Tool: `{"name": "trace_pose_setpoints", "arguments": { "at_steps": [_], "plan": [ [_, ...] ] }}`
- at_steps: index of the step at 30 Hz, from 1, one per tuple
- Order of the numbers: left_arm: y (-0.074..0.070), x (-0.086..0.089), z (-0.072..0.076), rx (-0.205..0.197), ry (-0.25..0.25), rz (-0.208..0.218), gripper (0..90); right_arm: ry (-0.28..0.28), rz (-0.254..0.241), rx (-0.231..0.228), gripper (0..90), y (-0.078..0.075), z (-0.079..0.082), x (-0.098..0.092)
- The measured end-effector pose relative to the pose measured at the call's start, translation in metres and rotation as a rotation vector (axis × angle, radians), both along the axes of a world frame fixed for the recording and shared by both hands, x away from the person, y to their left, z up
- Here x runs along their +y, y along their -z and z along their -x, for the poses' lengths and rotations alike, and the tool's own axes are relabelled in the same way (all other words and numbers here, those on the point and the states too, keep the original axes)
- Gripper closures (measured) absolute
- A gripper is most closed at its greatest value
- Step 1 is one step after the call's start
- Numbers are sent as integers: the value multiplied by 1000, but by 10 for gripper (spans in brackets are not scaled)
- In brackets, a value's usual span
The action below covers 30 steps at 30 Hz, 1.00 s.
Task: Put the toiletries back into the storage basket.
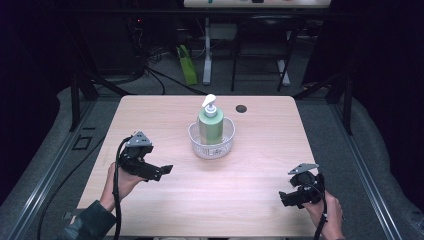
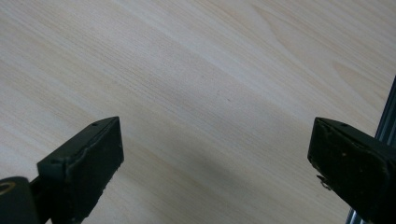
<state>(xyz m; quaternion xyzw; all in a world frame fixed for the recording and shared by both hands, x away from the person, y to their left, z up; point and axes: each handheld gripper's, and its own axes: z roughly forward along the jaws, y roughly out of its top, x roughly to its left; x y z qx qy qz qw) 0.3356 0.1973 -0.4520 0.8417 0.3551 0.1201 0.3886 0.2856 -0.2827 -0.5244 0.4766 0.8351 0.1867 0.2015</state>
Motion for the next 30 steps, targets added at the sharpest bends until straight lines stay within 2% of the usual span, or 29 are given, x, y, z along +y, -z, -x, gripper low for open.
{"name": "trace_pose_setpoints", "arguments": {
  "at_steps": [6, 12, 14, 17, 20, 22, 25, 30],
  "plan": [
    [17, 7, 2, 20, -13, 6, 0, -1, -2, 4, 28, 1, 0, 1],
    [35, 12, -3, 44, -33, -12, 0, -2, -3, 8, 28, 1, 0, 1],
    [41, 14, -5, 56, -36, -32, 0, -6, -3, 12, 28, 2, -1, 1],
    [48, 17, -7, 56, -43, -8, 0, -7, 1, 10, 27, 2, -1, 1],
    [56, 18, -10, 79, -50, -33, 0, 1, -4, 0, 28, 1, -1, 0],
    [60, 17, -12, 98, -45, -61, 0, 2, -6, 2, 28, 1, -1, -1],
    [64, 17, -14, 109, -45, -64, 0, 0, -8, 4, 27, 1, -1, -1],
    [68, 18, -17, 105, -57, -60, 0, 0, -8, 10, 27, 2, -2, -3]
  ]
}}
